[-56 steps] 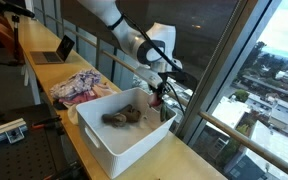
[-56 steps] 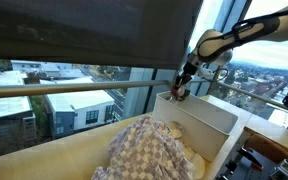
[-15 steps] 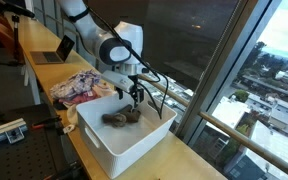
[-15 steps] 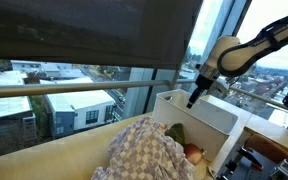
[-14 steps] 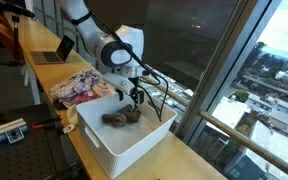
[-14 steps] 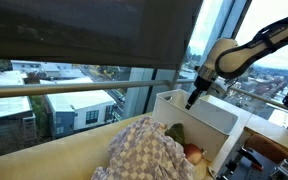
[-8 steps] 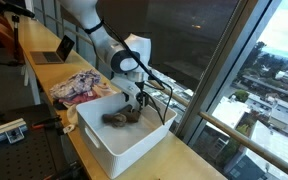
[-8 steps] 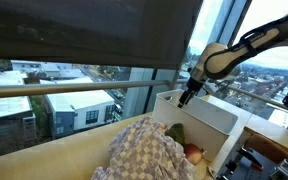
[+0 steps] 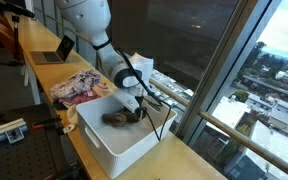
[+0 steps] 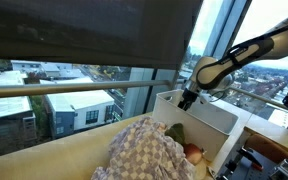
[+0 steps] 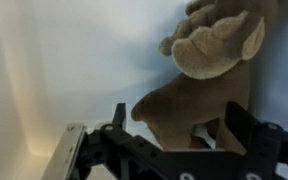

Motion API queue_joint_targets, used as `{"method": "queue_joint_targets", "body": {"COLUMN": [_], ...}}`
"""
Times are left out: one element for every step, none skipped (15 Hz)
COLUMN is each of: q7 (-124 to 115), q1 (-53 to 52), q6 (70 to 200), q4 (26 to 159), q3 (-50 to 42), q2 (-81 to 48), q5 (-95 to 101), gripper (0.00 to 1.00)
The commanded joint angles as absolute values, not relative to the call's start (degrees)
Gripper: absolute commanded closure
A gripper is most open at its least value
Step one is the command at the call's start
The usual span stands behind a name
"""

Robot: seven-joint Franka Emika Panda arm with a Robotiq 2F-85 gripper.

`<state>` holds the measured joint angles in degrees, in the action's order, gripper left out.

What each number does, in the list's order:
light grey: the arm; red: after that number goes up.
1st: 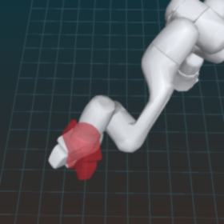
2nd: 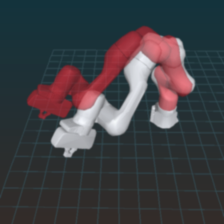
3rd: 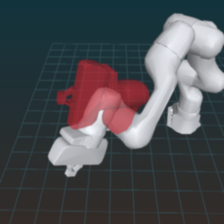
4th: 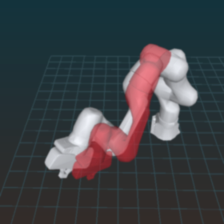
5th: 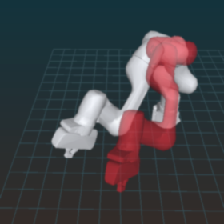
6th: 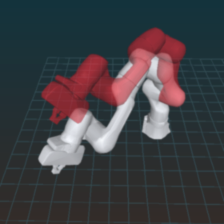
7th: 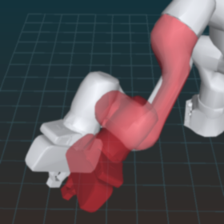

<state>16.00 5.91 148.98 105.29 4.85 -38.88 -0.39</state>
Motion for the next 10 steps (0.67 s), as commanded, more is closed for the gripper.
{"method": "queue_joint_targets", "body": {"q7": [17.3,17.2,17.2,17.3,17.4,17.4,17.4,17.4,17.5,17.6], "q1": [6.5,6.3,6.2,6.1,6.1,6.2,6.2,6.2,6.3,6.4], "q6": [147.6,147.7,147.7,147.9,147.8,147.9,148.1,148.2,148.1,147.9], "q4": [103.6,103.9,104.0,104.1,104.2,104.2,104.3,104.3,104.1,103.8], "q3": [6.8,7.2,7.5,7.8,8.1,8.2,8.2,8.2,8.3,8.5], "q2": [-42.0,-42.6,-43.2,-43.7,-44.0,-44.3,-44.3,-44.2,-44.1,-44.1], "q5": [-1.5,-1.4,-1.3,-1.2,-1.2,-1.2,-1.0,-1.0,-1.1,-1.2], "gripper": [0.0,0.0,0.0,0.0,0.0,0.22,0.28,0.34,0.44,0.5]}}
